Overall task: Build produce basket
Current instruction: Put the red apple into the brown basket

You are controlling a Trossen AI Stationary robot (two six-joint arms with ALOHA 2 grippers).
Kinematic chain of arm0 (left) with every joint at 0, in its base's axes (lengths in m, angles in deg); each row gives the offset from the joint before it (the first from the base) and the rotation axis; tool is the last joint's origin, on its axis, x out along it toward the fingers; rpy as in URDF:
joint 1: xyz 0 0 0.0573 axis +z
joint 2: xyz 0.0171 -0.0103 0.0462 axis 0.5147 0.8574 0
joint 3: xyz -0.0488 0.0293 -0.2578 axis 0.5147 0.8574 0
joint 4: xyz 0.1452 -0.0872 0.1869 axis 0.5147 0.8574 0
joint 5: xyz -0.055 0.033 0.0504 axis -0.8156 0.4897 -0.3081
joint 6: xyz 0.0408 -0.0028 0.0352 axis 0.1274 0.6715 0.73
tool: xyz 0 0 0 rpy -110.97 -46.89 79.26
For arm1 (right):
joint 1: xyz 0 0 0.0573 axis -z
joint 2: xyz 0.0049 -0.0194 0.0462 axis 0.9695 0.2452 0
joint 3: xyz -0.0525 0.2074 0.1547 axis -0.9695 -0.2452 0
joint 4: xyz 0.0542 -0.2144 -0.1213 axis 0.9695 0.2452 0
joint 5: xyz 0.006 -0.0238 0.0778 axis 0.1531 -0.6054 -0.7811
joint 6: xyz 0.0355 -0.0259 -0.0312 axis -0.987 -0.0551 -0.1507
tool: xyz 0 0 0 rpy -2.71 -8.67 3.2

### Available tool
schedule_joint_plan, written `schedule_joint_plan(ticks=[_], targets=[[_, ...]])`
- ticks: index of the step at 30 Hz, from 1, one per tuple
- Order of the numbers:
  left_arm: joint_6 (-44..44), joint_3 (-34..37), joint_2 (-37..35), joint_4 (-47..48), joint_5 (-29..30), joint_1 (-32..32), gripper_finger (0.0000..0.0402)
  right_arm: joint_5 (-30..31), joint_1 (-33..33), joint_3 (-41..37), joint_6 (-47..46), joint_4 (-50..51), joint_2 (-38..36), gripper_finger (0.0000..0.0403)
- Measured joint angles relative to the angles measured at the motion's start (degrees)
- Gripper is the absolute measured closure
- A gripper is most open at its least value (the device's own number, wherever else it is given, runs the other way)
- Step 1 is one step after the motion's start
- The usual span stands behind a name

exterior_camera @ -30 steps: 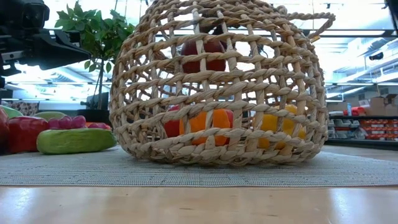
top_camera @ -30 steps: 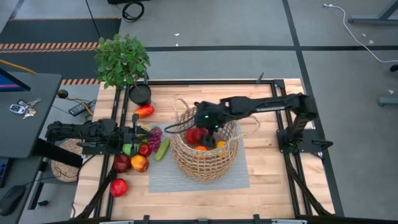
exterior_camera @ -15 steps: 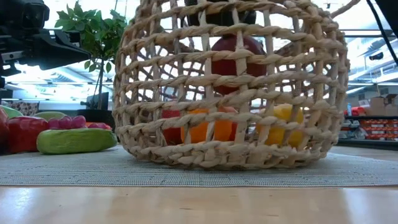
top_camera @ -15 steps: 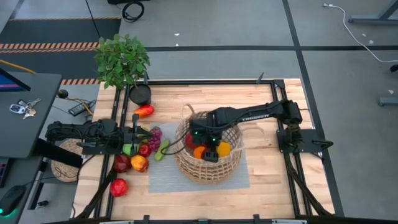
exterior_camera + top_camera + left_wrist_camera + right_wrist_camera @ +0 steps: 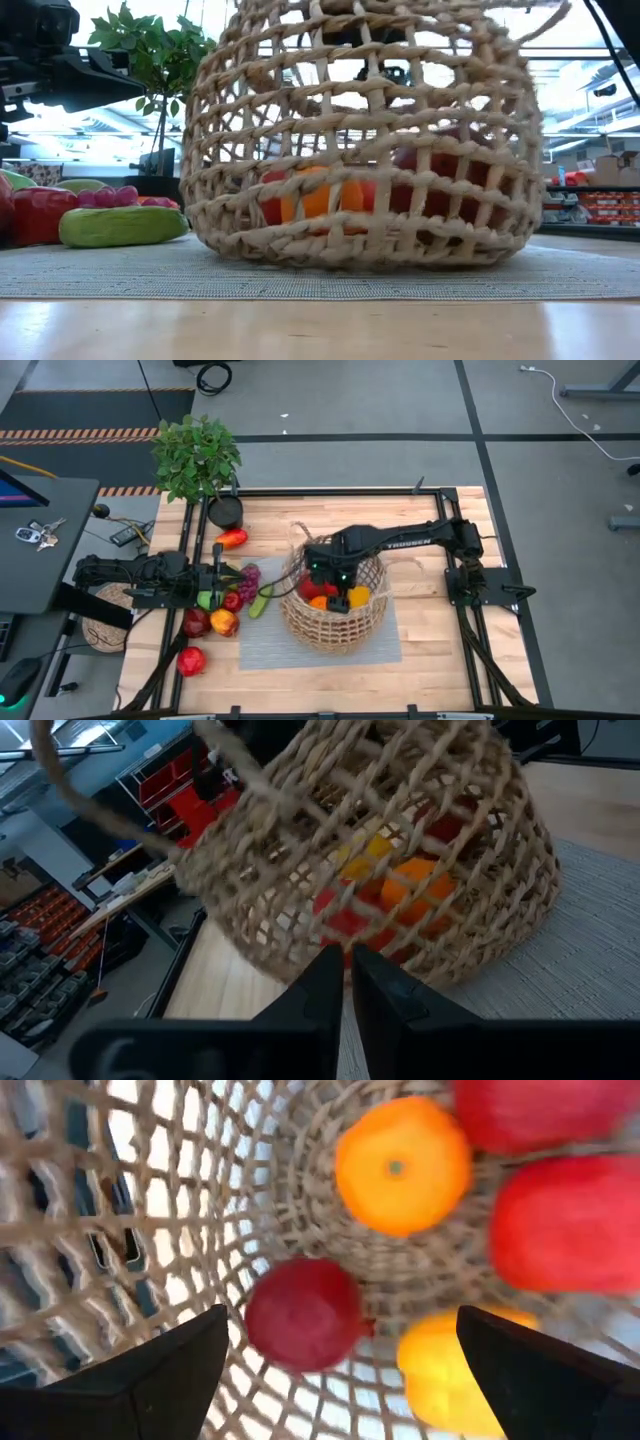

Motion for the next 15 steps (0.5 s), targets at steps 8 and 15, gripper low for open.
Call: schedule_joint_plan(ticks=[8,15], targets=[[0.0,0.0,0.0,0.0,0.0,0.0,0.0372,14.4,-0.7,5.8,6.0,-0.4,-7.2,0.0009],[0.0,0.0,0.0,0.0,0.0,0.0,0.0366,24.1,-2.3,-4.2,6.2,-8.2,-21.6,0.0009]])
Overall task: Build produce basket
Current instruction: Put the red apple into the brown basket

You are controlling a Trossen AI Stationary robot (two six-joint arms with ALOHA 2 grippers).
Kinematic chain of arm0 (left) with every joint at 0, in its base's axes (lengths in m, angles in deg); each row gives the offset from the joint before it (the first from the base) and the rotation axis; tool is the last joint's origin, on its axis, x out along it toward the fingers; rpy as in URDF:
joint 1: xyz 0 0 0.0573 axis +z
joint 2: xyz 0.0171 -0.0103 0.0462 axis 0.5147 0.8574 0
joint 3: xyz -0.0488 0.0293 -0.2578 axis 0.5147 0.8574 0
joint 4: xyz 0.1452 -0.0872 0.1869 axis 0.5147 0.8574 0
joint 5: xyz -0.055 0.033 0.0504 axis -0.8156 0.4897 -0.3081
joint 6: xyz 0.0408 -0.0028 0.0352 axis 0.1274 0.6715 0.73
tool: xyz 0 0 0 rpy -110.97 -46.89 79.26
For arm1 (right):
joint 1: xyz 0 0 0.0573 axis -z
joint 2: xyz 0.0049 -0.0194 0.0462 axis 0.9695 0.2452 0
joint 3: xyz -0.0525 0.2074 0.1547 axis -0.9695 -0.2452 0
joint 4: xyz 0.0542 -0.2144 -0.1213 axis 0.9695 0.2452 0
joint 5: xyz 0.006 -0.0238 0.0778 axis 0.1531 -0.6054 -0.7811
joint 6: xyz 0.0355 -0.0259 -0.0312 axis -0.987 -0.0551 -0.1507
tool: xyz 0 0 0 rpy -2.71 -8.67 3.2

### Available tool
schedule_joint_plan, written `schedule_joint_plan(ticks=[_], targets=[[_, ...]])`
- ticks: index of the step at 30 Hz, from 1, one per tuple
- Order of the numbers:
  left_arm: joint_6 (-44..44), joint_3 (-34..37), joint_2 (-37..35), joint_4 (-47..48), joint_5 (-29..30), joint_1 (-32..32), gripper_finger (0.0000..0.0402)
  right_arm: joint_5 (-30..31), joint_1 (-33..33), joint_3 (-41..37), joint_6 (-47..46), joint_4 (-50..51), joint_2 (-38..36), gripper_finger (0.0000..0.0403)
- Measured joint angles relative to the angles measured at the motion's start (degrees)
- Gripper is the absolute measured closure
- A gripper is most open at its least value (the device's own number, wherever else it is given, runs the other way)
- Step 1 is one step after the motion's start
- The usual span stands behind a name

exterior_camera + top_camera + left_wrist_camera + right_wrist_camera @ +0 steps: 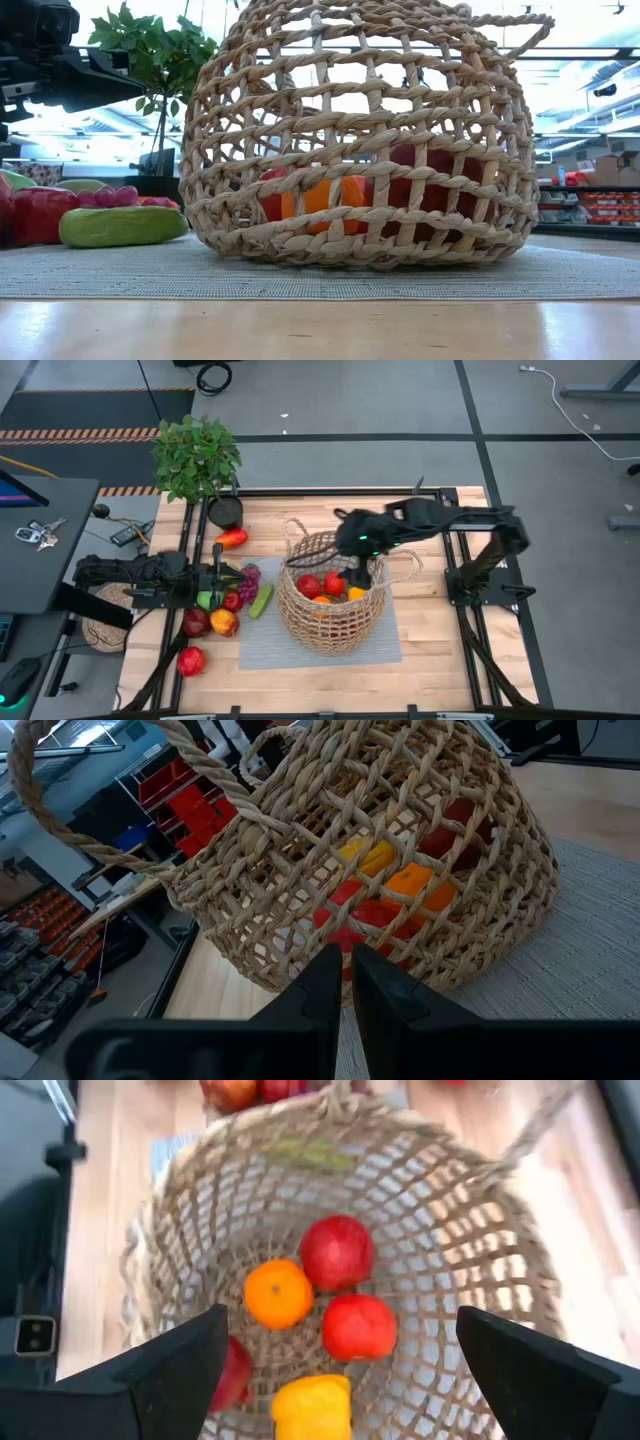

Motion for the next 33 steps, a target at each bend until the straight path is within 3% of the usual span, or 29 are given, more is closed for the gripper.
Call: schedule_joint_plan(ticks=[5,15,23,33], targets=[[0.0,0.0,0.0,0.0,0.0,0.0,0.0365,0.0,-0.3,-14.2,-1.1,-11.5,-12.5,0.0009],[0.0,0.0,0.0,0.0,0.0,0.0,0.0372,-6.0,2.1,-39.7,-0.9,-34.1,-34.3,0.0010],[0.0,0.0,0.0,0.0,0.0,0.0,0.0366,-9.0,6.3,-51.1,-1.8,-41.2,-46.2,0.0010],[0.0,0.0,0.0,0.0,0.0,0.0,0.0374,-12.0,7.0,-61.5,-2.2,-49.6,-57.0,0.0010]])
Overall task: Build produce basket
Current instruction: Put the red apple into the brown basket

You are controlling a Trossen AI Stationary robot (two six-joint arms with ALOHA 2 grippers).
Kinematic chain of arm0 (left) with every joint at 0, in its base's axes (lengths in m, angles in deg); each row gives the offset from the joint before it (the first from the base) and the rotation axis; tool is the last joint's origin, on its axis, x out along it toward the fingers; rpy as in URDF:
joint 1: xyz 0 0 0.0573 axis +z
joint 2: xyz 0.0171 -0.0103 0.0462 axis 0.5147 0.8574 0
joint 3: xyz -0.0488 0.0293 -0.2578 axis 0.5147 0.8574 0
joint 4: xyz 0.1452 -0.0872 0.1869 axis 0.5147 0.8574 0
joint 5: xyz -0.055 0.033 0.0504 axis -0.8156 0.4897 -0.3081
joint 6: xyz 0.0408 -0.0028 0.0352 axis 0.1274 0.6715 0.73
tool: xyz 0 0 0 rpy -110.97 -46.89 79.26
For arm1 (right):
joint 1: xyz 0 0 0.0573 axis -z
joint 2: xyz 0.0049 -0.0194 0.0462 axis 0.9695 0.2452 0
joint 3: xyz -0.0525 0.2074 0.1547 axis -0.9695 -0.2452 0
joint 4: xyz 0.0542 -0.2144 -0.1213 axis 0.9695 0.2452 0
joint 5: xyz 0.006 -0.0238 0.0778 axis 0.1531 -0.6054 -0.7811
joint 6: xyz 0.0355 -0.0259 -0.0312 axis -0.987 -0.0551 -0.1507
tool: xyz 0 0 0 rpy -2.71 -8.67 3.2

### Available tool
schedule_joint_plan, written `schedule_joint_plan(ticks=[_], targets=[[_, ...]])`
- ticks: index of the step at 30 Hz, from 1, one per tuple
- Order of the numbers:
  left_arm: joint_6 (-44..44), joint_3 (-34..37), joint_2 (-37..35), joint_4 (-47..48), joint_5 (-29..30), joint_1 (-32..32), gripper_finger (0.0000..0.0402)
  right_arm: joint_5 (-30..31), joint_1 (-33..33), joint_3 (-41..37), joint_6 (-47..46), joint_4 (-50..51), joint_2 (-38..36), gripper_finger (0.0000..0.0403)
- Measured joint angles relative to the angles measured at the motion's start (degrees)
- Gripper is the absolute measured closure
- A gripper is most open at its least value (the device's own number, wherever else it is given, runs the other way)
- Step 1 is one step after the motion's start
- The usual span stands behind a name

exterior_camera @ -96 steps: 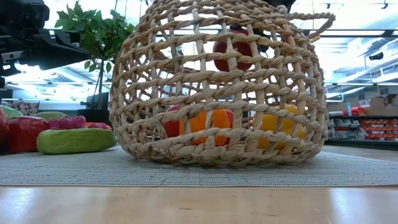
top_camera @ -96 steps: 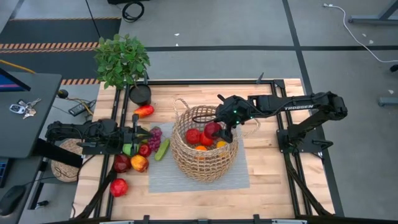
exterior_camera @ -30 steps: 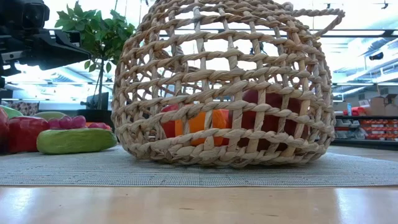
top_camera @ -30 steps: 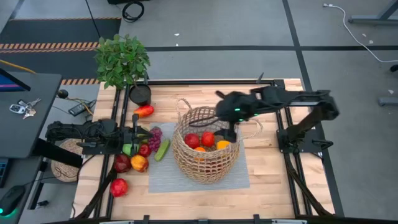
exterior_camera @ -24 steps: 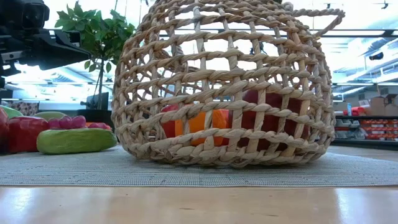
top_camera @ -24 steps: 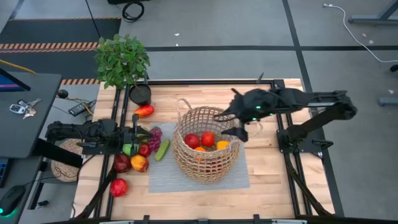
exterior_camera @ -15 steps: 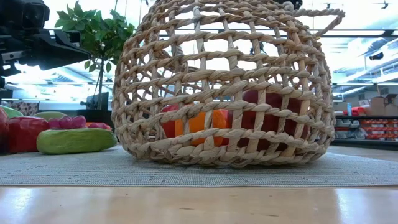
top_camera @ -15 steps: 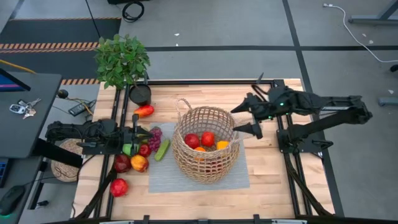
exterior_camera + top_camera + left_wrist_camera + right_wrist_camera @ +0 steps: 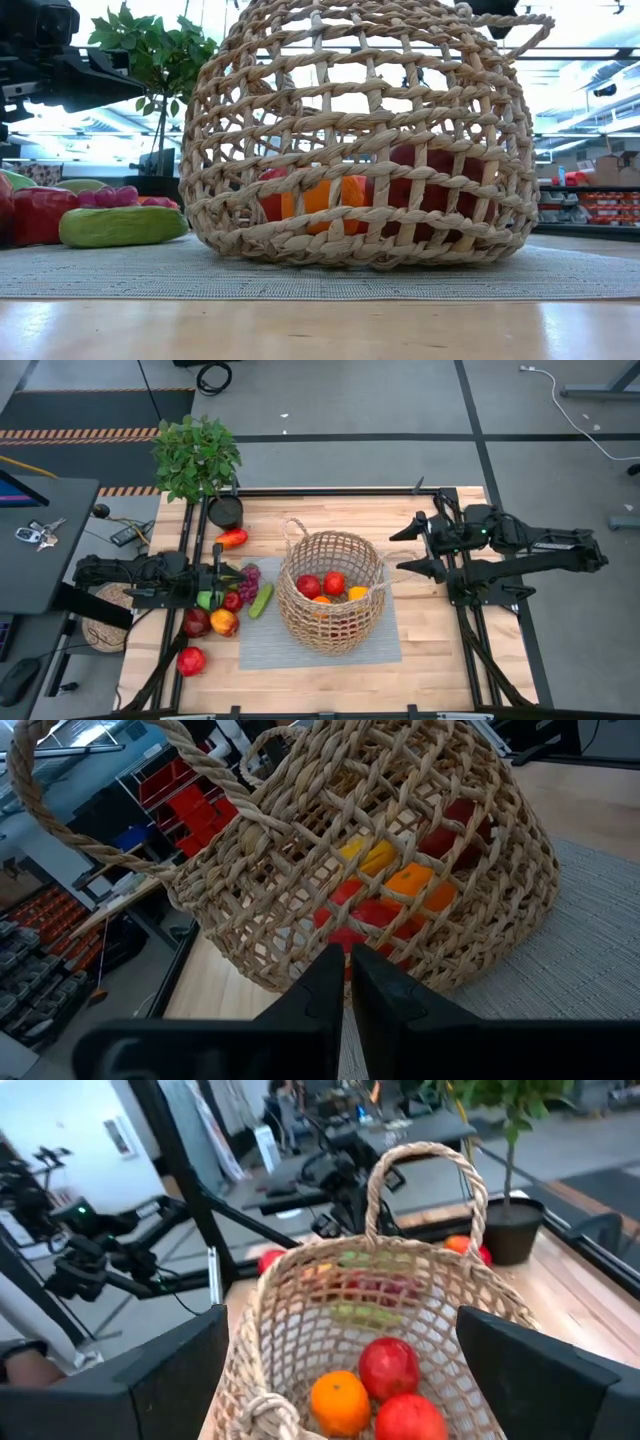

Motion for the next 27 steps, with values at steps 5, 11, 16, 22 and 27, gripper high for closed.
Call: schedule_joint_plan(ticks=[5,11,16,22,27], targets=[[0.0,0.0,0.0,0.0,0.0,0.0,0.0369,-1.7,0.0,-6.9,0.0,-7.0,-4.7,0.0010],[0.0,0.0,0.0,0.0,0.0,0.0,0.0366,-2.7,0.0,-15.4,-0.7,-15.4,-9.5,0.0010],[0.0,0.0,0.0,0.0,0.0,0.0,0.0372,-2.6,0.0,-19.6,-0.7,-18.0,-13.2,0.0010],[0.0,0.0,0.0,0.0,0.0,0.0,0.0372,-2.6,0.0,-23.7,-1.2,-19.0,-19.4,0.0010],[0.0,0.0,0.0,0.0,0.0,0.0,0.0367,-2.6,0.0,-27.8,-2.8,-21.8,-23.1,0.0010]])
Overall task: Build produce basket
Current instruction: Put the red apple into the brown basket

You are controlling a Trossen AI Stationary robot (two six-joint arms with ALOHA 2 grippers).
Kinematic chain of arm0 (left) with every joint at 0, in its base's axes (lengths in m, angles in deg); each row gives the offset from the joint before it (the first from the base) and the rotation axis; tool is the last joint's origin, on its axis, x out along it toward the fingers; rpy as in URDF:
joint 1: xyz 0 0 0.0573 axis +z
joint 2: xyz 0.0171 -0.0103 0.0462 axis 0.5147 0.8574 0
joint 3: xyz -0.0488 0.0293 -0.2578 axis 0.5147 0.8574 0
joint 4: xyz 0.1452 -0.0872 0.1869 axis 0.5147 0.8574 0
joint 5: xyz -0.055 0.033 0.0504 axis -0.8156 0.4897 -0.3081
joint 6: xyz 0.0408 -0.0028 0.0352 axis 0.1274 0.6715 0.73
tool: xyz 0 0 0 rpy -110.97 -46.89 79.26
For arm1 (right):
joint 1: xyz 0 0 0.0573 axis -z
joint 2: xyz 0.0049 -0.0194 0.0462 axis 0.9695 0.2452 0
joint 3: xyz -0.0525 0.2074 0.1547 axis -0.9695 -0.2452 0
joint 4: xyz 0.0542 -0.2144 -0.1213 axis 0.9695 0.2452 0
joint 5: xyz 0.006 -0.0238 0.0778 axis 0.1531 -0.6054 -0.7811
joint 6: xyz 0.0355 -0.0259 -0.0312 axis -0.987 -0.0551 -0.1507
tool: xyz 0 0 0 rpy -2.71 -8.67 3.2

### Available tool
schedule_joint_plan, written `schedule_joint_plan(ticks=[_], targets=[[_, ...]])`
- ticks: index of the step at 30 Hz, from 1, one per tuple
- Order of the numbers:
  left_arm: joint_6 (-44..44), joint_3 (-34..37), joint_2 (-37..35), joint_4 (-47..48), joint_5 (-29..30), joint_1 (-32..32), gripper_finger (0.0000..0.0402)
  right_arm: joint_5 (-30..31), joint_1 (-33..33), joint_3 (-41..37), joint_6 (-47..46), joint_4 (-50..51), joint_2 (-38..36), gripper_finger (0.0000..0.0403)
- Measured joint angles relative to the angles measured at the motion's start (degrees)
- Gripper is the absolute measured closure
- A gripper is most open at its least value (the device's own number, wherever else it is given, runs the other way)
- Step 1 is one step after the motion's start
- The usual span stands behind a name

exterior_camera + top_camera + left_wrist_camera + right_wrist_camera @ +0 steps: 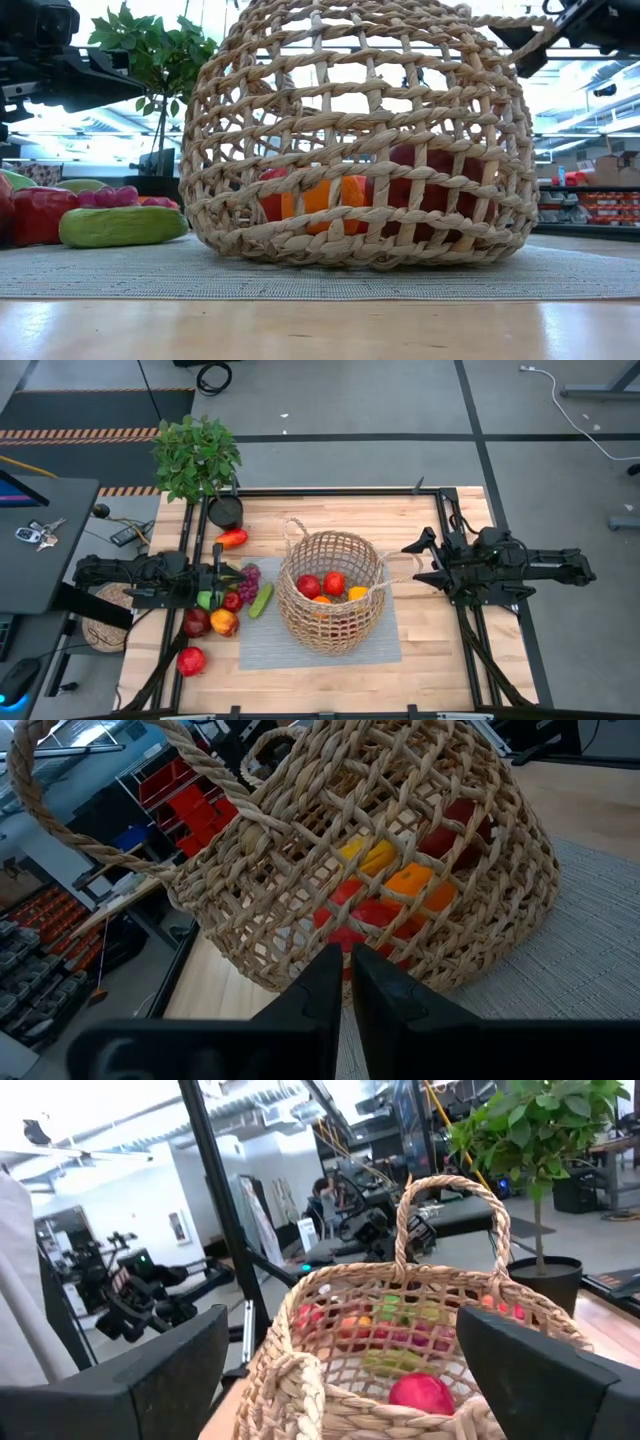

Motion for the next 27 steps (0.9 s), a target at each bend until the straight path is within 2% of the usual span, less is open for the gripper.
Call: schedule_joint_plan(ticks=[12,27], targets=[[0.0,0.0,0.0,0.0,0.0,0.0,0.0368,-0.9,0.0,-9.8,-2.0,-8.8,-2.7,0.0010],[0.0,0.0,0.0,0.0,0.0,0.0,0.0367,-1.4,0.0,-13.4,-2.4,-12.5,-2.7,0.0009]])
